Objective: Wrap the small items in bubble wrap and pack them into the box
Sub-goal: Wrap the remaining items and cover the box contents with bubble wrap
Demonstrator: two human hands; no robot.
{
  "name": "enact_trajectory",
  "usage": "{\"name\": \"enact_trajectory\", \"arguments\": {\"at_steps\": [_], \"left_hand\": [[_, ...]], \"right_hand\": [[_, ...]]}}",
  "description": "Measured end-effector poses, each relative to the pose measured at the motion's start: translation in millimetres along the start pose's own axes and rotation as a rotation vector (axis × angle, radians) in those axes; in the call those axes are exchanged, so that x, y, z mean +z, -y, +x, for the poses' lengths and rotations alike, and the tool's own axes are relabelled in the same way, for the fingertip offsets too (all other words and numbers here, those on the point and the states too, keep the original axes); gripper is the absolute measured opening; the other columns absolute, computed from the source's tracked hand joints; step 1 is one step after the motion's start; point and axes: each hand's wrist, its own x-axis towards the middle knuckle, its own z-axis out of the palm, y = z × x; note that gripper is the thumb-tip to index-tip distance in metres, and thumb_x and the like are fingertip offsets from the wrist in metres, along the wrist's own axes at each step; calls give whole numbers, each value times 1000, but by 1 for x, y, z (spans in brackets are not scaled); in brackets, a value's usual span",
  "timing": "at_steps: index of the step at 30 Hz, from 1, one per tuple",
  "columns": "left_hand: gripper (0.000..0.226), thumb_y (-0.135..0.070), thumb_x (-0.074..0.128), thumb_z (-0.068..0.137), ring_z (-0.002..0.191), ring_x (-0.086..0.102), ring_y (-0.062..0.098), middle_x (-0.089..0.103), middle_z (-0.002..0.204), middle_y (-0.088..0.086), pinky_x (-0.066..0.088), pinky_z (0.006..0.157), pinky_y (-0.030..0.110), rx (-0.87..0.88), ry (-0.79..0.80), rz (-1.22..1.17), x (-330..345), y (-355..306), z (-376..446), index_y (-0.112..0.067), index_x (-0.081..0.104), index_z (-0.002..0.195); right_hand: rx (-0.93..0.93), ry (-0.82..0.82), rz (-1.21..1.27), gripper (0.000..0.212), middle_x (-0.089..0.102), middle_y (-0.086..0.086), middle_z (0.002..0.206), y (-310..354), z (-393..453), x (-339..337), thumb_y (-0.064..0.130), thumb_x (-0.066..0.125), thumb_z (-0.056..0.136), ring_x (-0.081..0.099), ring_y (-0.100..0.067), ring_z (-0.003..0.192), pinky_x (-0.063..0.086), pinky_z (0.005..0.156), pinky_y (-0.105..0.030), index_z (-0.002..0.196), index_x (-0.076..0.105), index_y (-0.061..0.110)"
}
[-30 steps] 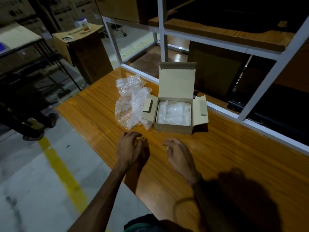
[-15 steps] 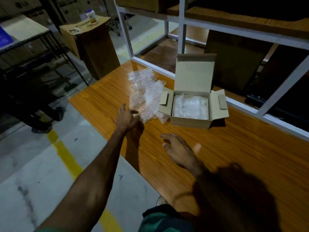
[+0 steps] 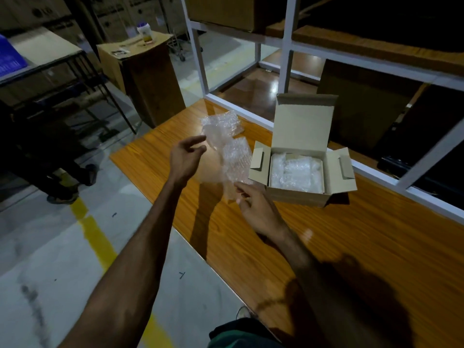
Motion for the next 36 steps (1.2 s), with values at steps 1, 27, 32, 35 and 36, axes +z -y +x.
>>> {"name": "enact_trajectory", "arguments": {"at_steps": [1, 27, 32, 35, 36], "left_hand": [[33, -11, 66, 98, 110, 71, 10, 67, 138, -3, 63, 92, 39, 14, 5, -10, -3, -9, 2, -23, 72, 128], [86, 28, 34, 78, 72, 57, 13, 65, 103, 15, 47, 59, 27, 64, 538, 9, -69, -123, 13, -25, 67, 139], [74, 20, 38, 91, 72, 51, 17, 62, 95, 9, 43, 59, 28, -39, 568, -3, -55, -128, 8, -26, 63, 143], [65, 13, 44, 96, 71, 49, 15, 59, 98, 12, 41, 59, 27, -72, 618, 24, -37, -129, -1, -28, 64, 143], [63, 12, 44, 97, 68, 48, 14, 59, 95, 11, 39, 58, 28, -89, 642, 25, -30, -127, -4, -28, 65, 141]], "right_hand": [[-12, -25, 9, 48, 62, -3, 144, 3, 6, 0, 13, 59, 105, 59, -14, 128, 52, 109, -44, 152, 54, 21], [-86, -94, 171, 106, 14, 2, 177, 74, 80, -22, 65, 72, 89, 28, -29, 157, 39, 117, -59, 167, 4, 41], [-25, -121, 267, 94, 21, 4, 175, 65, 65, -27, 64, 61, 89, 31, -25, 156, 36, 117, -60, 166, 12, 42], [19, -60, 305, 102, 20, 2, 175, 61, 52, -29, 75, 62, 86, 28, -24, 157, 32, 121, -55, 167, 10, 41], [47, -59, 315, 98, 31, 1, 171, 61, 47, -31, 69, 65, 88, 36, -23, 153, 37, 119, -53, 167, 17, 37]]}}
